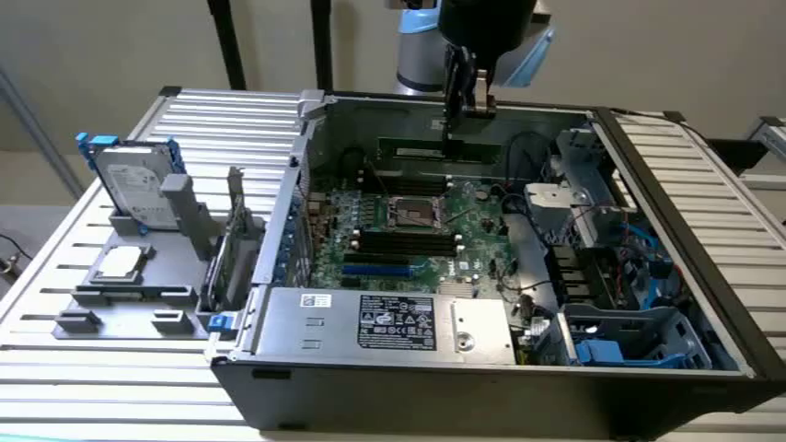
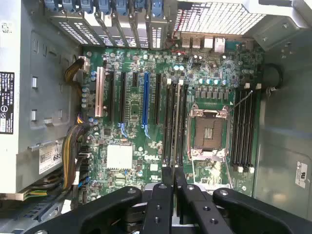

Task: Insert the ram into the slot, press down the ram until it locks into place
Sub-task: 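Insert the ram into the slot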

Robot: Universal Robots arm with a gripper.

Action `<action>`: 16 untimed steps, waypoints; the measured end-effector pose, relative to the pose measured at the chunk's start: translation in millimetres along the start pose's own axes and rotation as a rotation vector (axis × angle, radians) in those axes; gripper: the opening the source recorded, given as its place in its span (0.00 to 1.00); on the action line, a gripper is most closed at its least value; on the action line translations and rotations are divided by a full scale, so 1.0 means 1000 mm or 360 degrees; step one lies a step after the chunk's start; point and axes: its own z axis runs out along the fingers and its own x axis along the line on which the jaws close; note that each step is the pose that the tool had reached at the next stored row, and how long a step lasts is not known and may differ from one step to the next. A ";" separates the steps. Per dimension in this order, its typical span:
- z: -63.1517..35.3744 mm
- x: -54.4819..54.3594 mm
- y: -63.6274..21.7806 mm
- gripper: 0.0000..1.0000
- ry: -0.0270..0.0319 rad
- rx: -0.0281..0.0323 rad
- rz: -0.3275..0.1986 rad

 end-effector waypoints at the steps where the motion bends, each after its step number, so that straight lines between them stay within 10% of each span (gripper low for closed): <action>1: 0.0000 0.000 0.0000 0.13 -0.00001 0.00000 0.0000; 16: 0.0041 0.000 0.0010 0.13 0.00012 0.00006 0.0000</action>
